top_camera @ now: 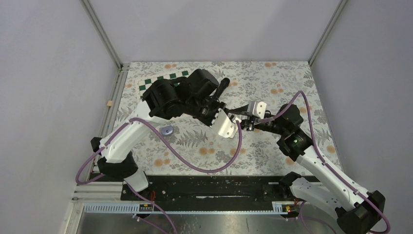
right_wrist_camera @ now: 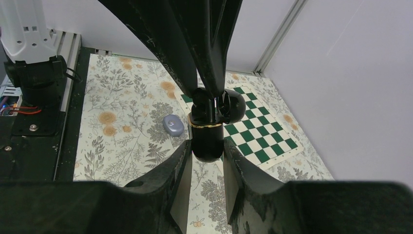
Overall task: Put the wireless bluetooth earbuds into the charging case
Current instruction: Close the charging case.
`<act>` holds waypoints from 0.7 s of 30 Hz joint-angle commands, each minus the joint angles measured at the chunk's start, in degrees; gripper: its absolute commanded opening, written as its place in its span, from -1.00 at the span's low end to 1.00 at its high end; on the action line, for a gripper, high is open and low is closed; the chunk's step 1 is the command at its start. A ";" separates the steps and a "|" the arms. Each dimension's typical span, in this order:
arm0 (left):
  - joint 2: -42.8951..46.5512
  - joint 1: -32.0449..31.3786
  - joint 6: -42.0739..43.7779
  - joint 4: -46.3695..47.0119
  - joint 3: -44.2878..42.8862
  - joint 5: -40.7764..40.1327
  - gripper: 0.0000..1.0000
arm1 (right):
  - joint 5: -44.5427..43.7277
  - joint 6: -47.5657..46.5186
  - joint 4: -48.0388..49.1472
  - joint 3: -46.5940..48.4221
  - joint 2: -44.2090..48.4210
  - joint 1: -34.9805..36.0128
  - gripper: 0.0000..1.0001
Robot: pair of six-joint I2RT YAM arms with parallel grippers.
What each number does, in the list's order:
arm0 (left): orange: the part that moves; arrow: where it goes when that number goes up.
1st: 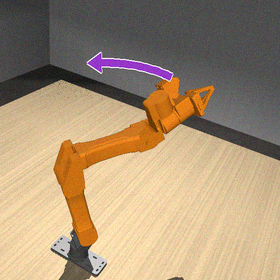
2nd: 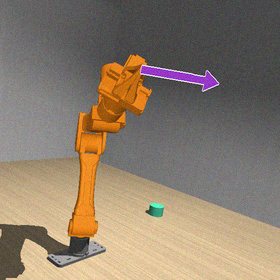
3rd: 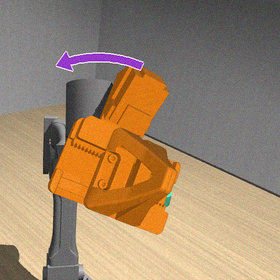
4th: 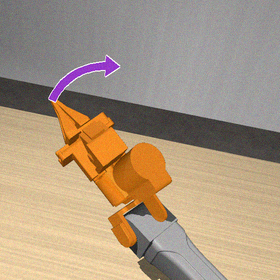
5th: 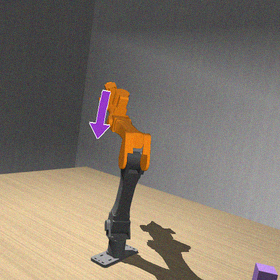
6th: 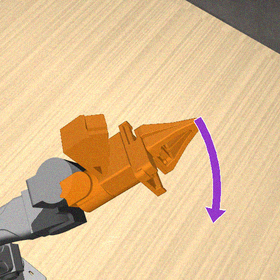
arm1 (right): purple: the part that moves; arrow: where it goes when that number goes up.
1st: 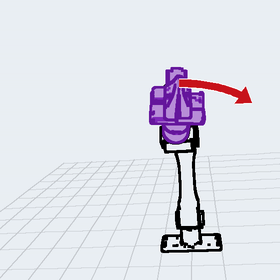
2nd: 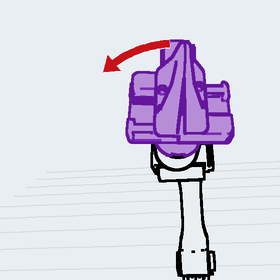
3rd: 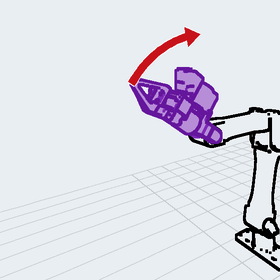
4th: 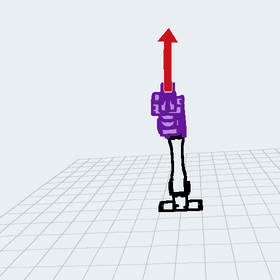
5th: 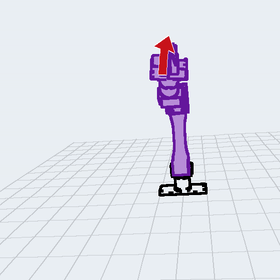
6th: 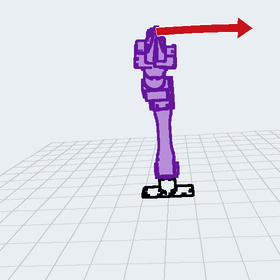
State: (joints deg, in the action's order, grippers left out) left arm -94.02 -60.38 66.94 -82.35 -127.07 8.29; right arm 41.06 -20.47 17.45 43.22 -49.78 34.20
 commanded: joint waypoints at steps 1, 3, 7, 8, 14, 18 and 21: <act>-0.07 -0.51 -0.15 2.44 -2.02 0.04 -1.00 | -0.57 1.63 3.30 2.80 -0.30 0.78 -1.00; -0.18 -0.66 0.00 2.72 -1.97 0.28 -1.00 | -0.68 2.61 3.74 2.75 -0.37 0.80 -1.00; -0.27 -0.92 0.72 3.69 -1.72 0.62 -1.00 | -0.63 3.28 3.67 2.94 -0.64 0.95 -1.00; -0.25 -0.96 0.92 3.89 -1.63 0.73 -1.00 | -0.67 3.32 3.69 2.89 -0.62 1.00 -1.00; -0.31 -1.06 1.25 5.28 -0.57 0.54 -0.93 | -1.04 4.15 4.22 2.58 -0.15 1.01 -1.00; 0.86 -1.14 1.22 8.72 1.14 -0.72 -0.39 | -2.04 5.63 4.52 2.53 -0.02 1.00 -1.00; 2.58 -1.06 2.00 11.04 2.34 -1.28 -0.10 | -3.36 6.87 4.94 2.02 0.19 1.05 -1.00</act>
State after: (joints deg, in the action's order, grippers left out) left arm -94.41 -61.14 67.51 -78.35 -125.91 8.21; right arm 39.48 -16.14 18.98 43.33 -50.35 34.50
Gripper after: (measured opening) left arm 0.374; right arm 0.335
